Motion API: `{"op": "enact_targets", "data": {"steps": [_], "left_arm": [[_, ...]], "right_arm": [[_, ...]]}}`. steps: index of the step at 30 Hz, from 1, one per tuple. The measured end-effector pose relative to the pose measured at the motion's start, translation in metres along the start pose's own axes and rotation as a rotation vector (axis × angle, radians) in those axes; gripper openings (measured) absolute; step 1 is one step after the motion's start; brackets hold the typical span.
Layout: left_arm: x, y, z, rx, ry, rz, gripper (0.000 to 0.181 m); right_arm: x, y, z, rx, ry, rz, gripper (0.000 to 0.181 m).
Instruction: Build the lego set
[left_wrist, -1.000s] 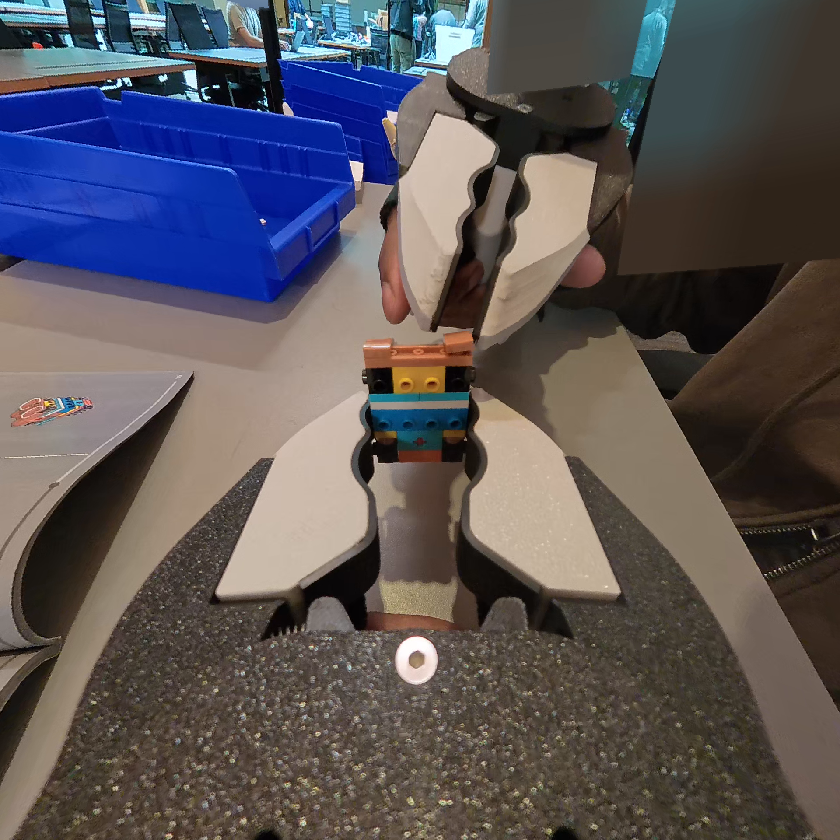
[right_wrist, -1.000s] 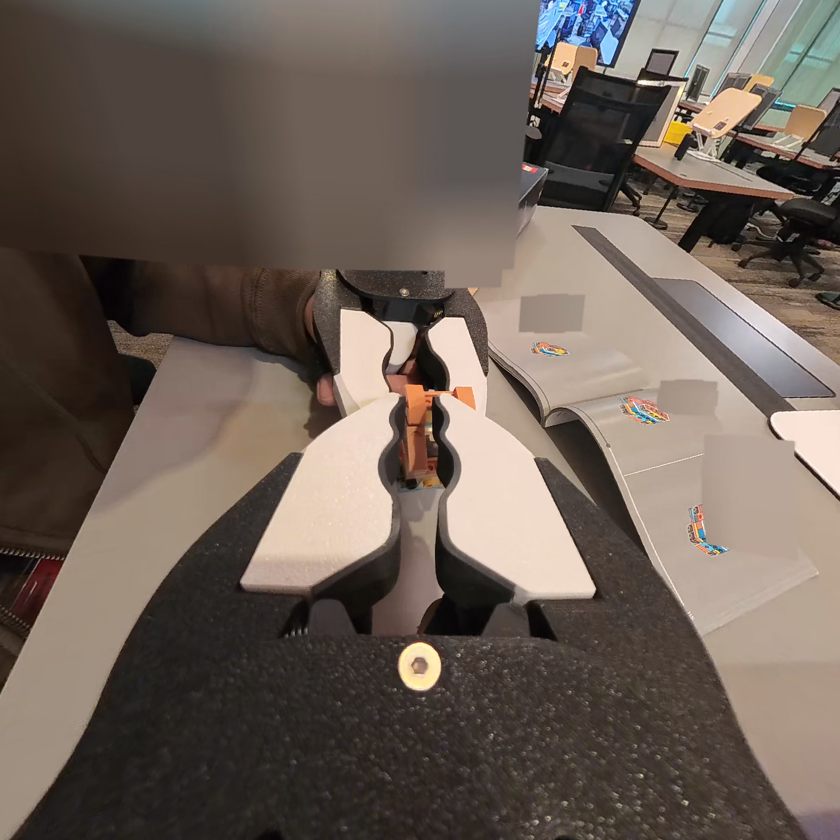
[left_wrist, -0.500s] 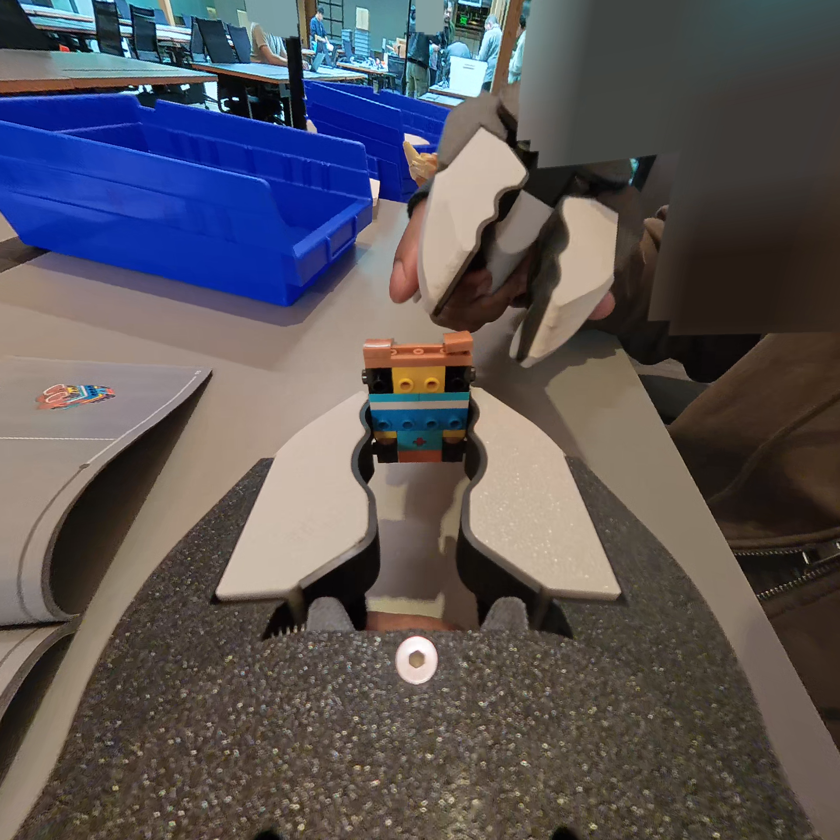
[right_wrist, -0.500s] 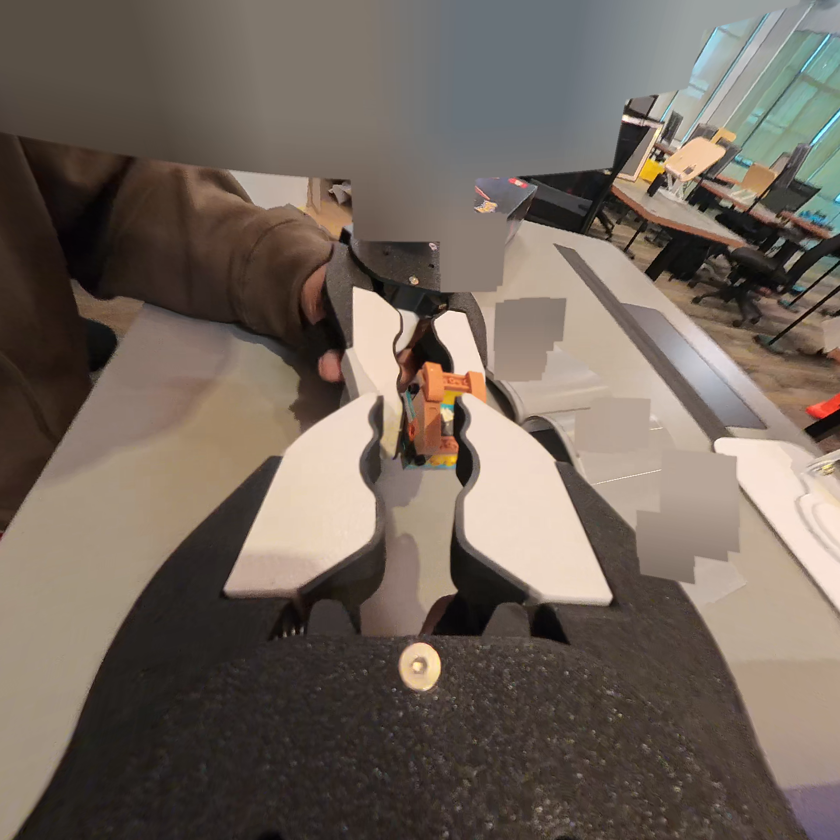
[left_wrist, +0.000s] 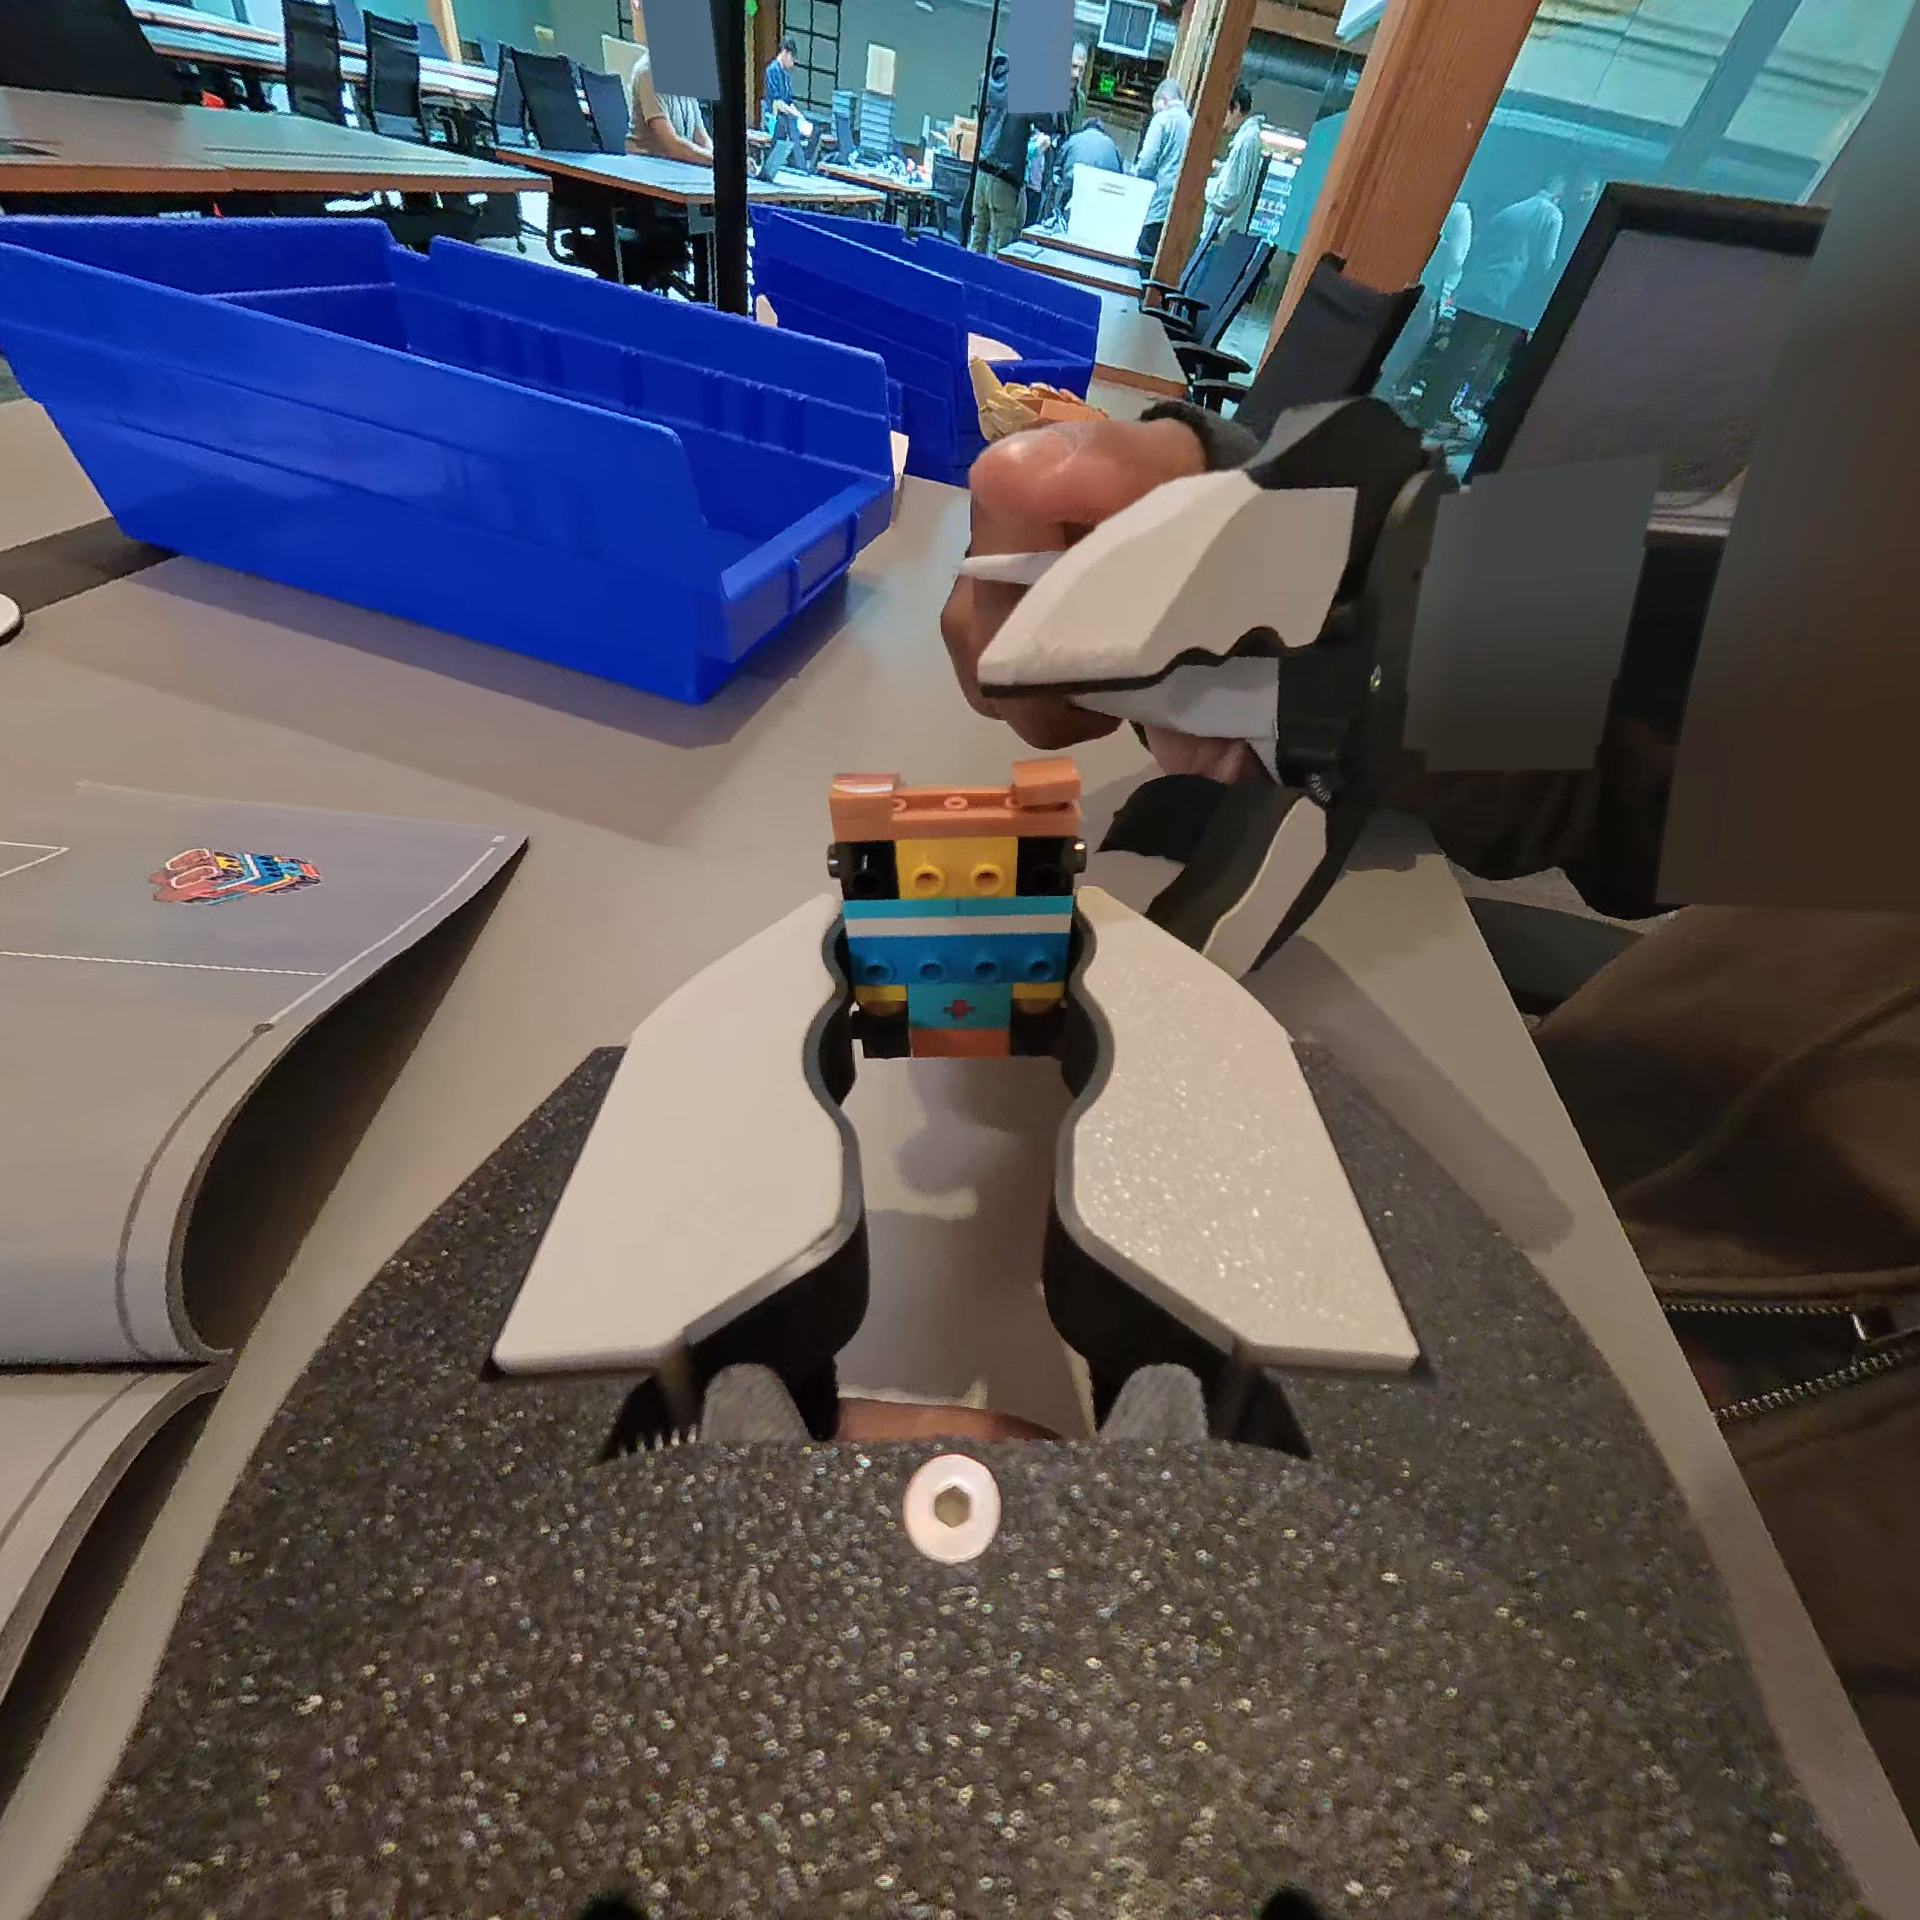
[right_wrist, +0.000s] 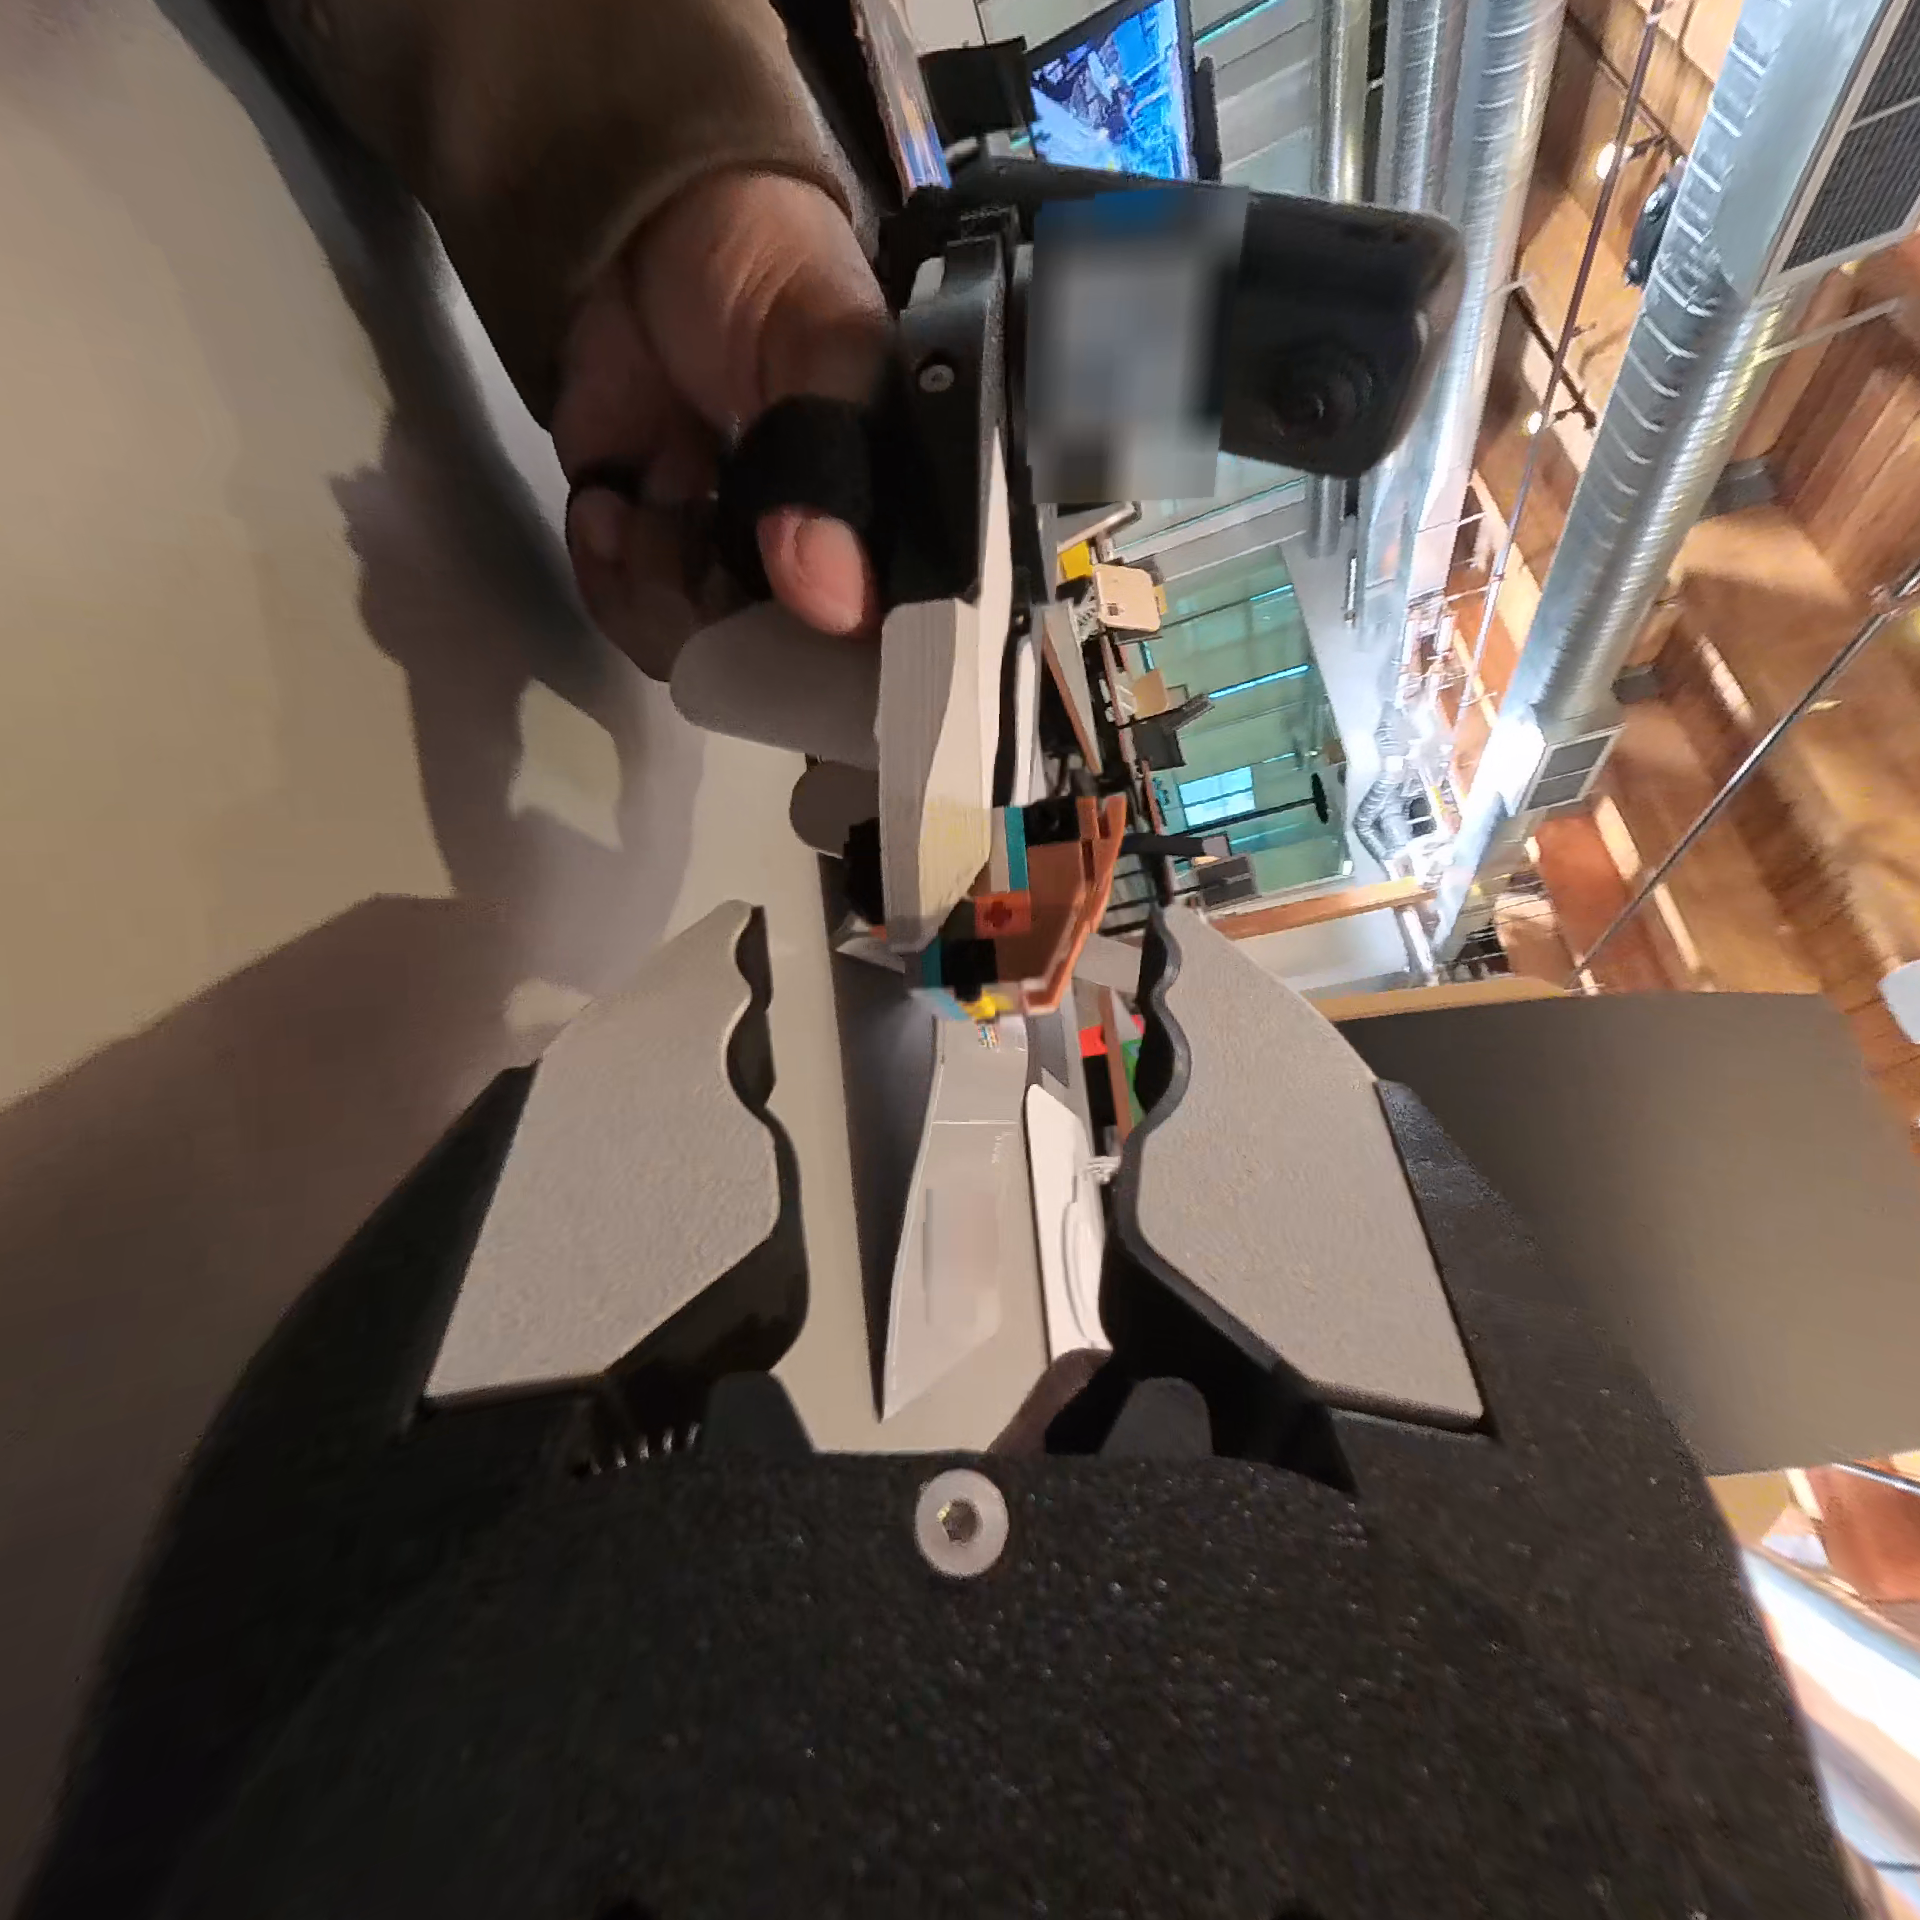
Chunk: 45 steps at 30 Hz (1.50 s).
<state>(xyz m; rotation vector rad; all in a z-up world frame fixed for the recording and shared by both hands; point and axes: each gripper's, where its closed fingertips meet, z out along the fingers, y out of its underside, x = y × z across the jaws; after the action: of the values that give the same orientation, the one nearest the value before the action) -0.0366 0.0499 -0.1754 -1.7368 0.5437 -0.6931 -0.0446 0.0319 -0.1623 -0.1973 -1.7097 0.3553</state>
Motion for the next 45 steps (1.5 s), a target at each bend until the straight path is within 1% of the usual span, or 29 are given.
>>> {"op": "enact_targets", "data": {"steps": [4,9,14,16,20,37,45], "left_arm": [[0.002,0.003,0.003,-0.015,0.008,0.001,0.037],[0.003,0.007,0.005,-0.032,0.015,-0.008,0.037],[0.003,0.008,0.005,-0.035,0.018,-0.030,0.037],[0.002,0.007,0.004,-0.027,0.026,-0.054,0.037],[0.001,0.008,0.003,-0.040,0.020,-0.067,0.037],[0.004,0.020,0.005,-0.114,0.062,-0.154,0.037],[0.003,0.024,0.006,-0.128,0.057,-0.158,0.037]], "right_arm": [[-0.001,0.000,0.006,-0.025,0.027,-0.059,0.069],[0.000,-0.001,0.010,-0.031,0.056,-0.082,0.068],[-0.001,0.000,0.013,-0.041,0.063,-0.094,0.061],[-0.002,0.000,0.014,-0.039,0.072,-0.099,0.055],[-0.002,0.000,0.015,-0.045,0.074,-0.094,0.055],[-0.015,0.000,0.017,-0.038,-0.054,0.005,0.052],[-0.020,0.001,0.019,-0.068,-0.071,0.012,0.051]]}}
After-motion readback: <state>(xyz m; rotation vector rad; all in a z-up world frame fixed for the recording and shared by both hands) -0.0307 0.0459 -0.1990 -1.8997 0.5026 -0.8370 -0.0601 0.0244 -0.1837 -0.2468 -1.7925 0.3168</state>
